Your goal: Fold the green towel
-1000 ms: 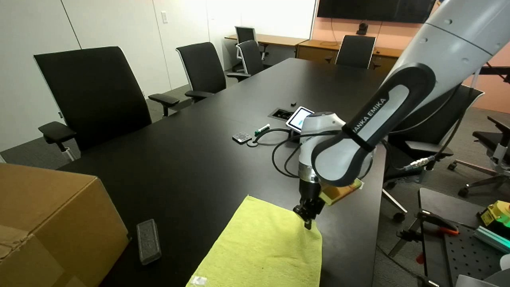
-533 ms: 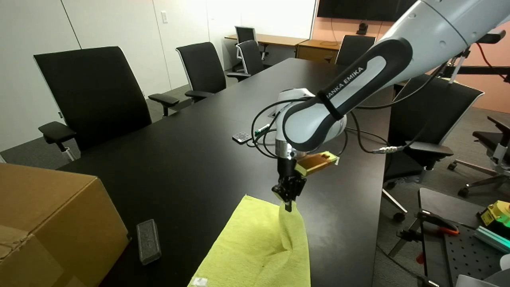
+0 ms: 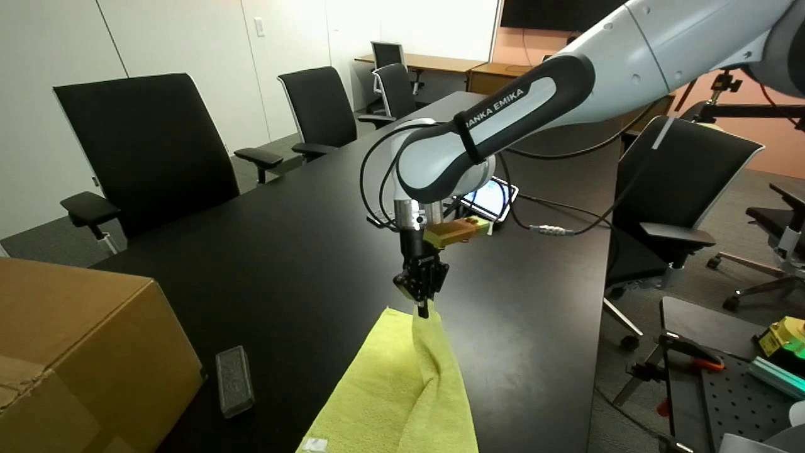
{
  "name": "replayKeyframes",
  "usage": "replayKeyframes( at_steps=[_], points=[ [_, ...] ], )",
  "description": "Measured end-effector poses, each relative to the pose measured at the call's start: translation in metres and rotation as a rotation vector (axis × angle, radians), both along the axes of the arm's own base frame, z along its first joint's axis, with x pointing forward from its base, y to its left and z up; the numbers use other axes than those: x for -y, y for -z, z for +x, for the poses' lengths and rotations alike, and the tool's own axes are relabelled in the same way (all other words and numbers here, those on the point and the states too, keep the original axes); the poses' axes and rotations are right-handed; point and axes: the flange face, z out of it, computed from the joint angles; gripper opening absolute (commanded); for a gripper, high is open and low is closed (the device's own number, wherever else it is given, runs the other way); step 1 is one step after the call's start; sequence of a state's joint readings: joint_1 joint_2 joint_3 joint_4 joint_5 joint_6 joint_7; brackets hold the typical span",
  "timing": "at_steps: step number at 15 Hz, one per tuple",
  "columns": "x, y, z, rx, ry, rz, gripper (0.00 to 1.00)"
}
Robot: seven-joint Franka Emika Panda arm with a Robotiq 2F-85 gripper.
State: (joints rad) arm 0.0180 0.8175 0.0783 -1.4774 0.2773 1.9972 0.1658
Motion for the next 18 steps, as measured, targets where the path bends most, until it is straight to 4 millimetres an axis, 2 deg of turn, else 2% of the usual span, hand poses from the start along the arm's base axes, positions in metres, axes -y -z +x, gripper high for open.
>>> replayKeyframes(
  at_steps=[5, 6, 8, 12, 16, 17, 18],
  points=[
    [-0.002, 0.021, 0.035, 0.036, 0.001, 0.008, 0.02],
    [-0.003, 0.025, 0.04, 0.051, -0.001, 0.001, 0.29],
    [-0.004, 0.035, 0.048, 0.073, -0.011, -0.03, 0.34],
    [-0.008, 0.041, 0.061, 0.128, -0.011, -0.087, 0.66],
    [-0.01, 0.024, 0.074, 0.202, 0.014, -0.104, 0.94],
    [-0.012, 0.02, 0.075, 0.209, 0.01, -0.107, 0.99],
    [-0.016, 0.016, 0.075, 0.214, -0.001, -0.11, 1.0]
  ],
)
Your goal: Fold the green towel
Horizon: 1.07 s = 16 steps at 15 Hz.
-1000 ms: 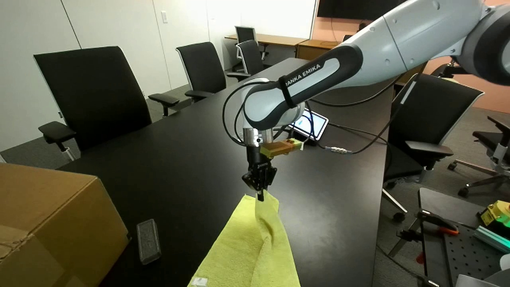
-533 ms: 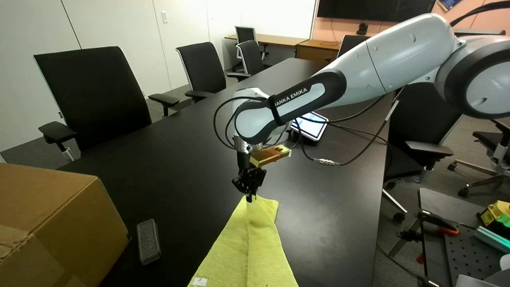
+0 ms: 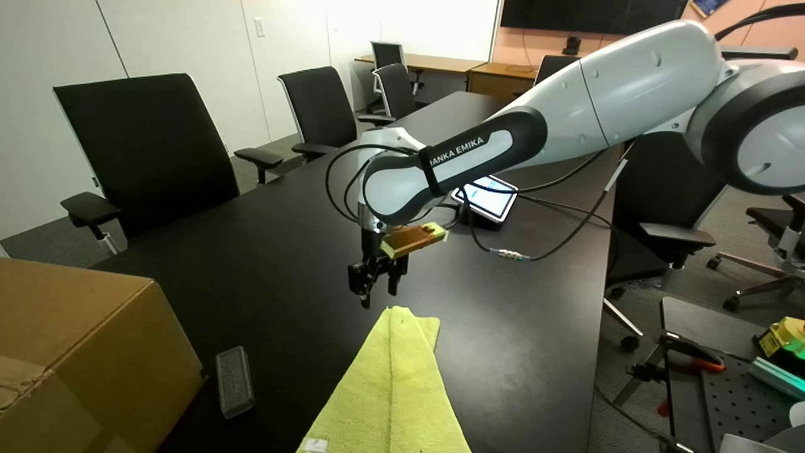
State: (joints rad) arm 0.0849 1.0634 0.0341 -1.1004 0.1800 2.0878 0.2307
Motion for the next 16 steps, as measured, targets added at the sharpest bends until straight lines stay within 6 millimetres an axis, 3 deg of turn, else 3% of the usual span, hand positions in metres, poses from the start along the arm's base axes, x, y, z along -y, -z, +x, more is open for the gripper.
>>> replayKeyframes(
  at_steps=[4, 10, 16],
  points=[
    [-0.045, -0.003, -0.017, -0.017, -0.18, 0.004, 1.0],
    [-0.139, 0.011, -0.07, -0.065, -0.511, 0.022, 1.0],
    [-0.177, 0.046, -0.119, -0.043, -0.69, -0.028, 1.0]
  ],
)
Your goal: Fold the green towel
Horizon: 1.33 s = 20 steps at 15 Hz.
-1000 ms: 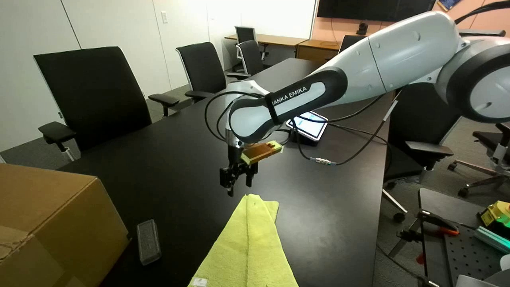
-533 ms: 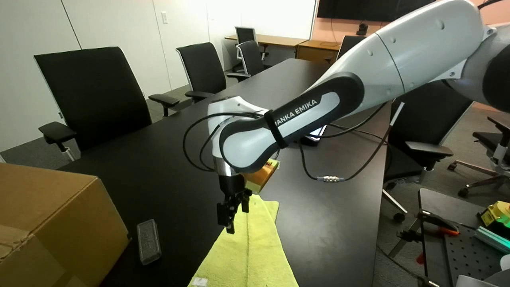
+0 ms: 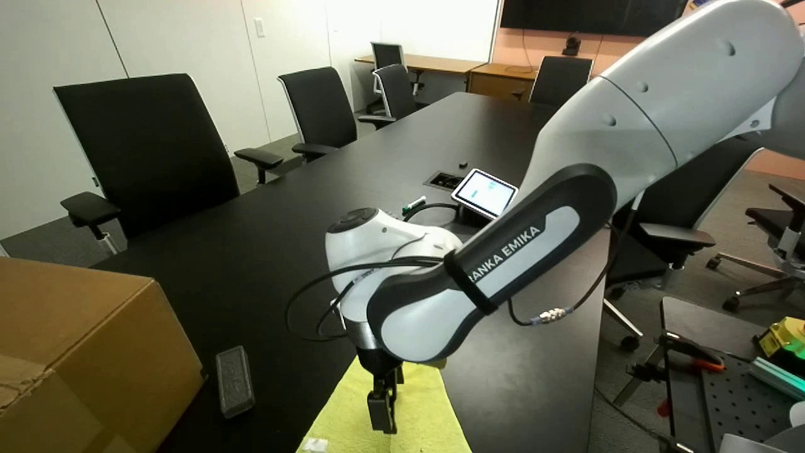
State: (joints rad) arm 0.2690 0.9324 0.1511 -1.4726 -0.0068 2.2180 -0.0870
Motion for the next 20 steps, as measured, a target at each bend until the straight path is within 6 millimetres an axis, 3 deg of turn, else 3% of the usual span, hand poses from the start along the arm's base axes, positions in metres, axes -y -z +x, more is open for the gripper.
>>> replayKeyframes(
  at_steps=[7, 10, 15, 20],
  points=[
    [-0.029, 0.027, -0.062, 0.117, 0.105, 0.027, 1.0],
    [-0.027, 0.018, -0.085, 0.143, 0.16, 0.007, 1.0],
    [-0.013, -0.014, -0.113, 0.166, 0.176, -0.058, 1.0],
    [-0.014, -0.012, -0.129, 0.166, 0.182, -0.094, 1.0]
  ],
)
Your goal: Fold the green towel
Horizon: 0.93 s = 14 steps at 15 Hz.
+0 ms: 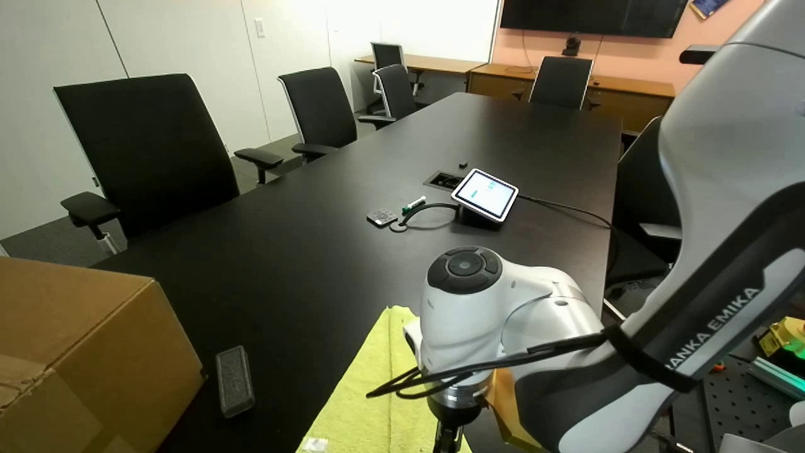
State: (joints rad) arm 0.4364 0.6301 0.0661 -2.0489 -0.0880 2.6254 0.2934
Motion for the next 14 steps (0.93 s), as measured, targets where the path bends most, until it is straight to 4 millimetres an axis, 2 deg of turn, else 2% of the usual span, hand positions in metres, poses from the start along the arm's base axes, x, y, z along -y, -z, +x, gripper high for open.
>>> replayKeyframes(
  at_steps=[7, 14],
  points=[
    [-0.01, 0.016, -0.009, -0.013, 0.038, -0.01, 1.0],
    [-0.021, 0.027, -0.009, 0.02, 0.059, 0.026, 1.0]
  ],
)
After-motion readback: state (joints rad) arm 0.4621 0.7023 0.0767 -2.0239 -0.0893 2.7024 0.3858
